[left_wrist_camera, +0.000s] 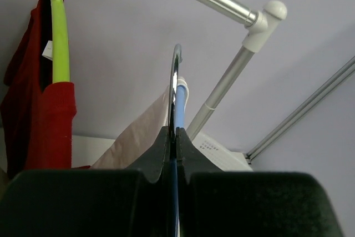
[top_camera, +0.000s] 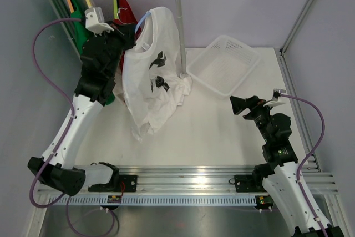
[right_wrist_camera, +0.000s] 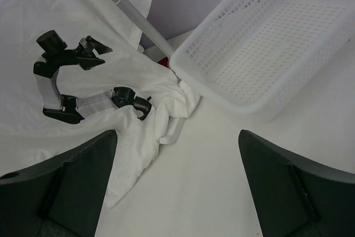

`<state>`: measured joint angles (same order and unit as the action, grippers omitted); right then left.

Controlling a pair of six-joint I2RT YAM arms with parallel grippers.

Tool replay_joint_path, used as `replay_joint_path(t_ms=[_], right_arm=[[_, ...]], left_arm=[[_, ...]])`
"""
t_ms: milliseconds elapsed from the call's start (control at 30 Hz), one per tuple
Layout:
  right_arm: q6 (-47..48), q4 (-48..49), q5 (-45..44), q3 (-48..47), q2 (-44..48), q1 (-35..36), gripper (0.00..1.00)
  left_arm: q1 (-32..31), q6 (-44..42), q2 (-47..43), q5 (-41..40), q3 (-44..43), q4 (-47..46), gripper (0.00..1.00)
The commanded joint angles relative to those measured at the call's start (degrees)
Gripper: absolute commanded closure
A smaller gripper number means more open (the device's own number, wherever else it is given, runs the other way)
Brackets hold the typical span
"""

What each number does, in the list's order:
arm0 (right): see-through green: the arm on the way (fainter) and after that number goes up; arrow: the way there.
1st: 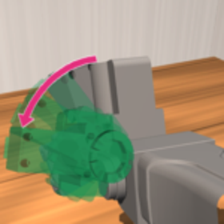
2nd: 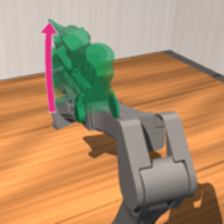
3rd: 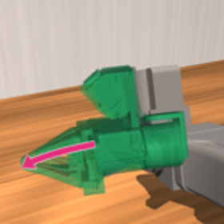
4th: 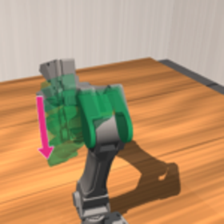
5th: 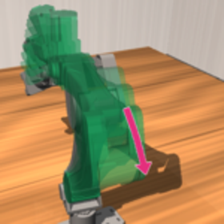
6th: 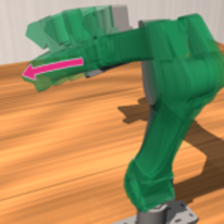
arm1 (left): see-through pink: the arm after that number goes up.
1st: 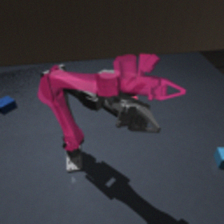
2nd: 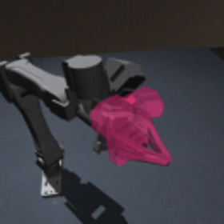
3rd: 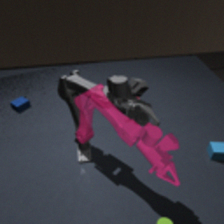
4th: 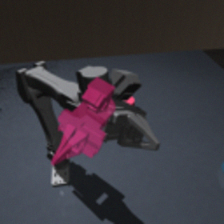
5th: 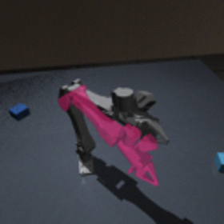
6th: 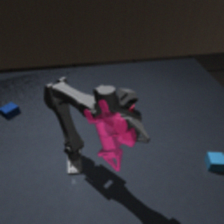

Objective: Remove the t-shirt from the hanger
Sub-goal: Grab a hanger with a tshirt on it with the left arm, then remove the tshirt from the hanger

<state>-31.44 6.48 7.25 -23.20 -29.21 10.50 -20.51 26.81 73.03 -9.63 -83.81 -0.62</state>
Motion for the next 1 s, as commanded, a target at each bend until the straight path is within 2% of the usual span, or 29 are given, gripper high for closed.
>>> replay_joint_path(t_ms=[0,200,500,633,733,833,967], right_arm=[[0.77,2.84,1.81,-1.06,0.12,0.31,0.0],[0.42,3.1,3.04,-0.88,0.91,0.31,0.0],[0.24,5.38,4.09,-0.18,-0.49,0.31,0.01],[0.15,6.35,5.49,-0.44,-2.69,0.31,0.01],[-0.55,7.31,7.25,-0.53,-3.92,0.31,0.01],[-1.86,9.42,10.14,0.0,-5.06,0.31,0.0],[-2.22,13.29,11.48,1.31,-6.73,0.31,0.01]], left_arm=[[-0.32,8.25,-7.18,-1.71,1.62,-4.66,1.0],[-0.32,17.3,-19.14,-0.22,20.14,-7.47,1.0],[-1.37,17.84,-38.3,7.86,36.07,-5.09,1.0],[-1.46,17.49,-46.39,11.03,44.24,-8.07,1.0],[-1.46,16.7,-49.56,9.55,45.92,-6.86,1.0],[-1.46,16.44,-51.41,8.75,48.56,-10.79,1.0],[-1.46,16.96,-50.98,8.49,50.41,-10.72,1.0]])
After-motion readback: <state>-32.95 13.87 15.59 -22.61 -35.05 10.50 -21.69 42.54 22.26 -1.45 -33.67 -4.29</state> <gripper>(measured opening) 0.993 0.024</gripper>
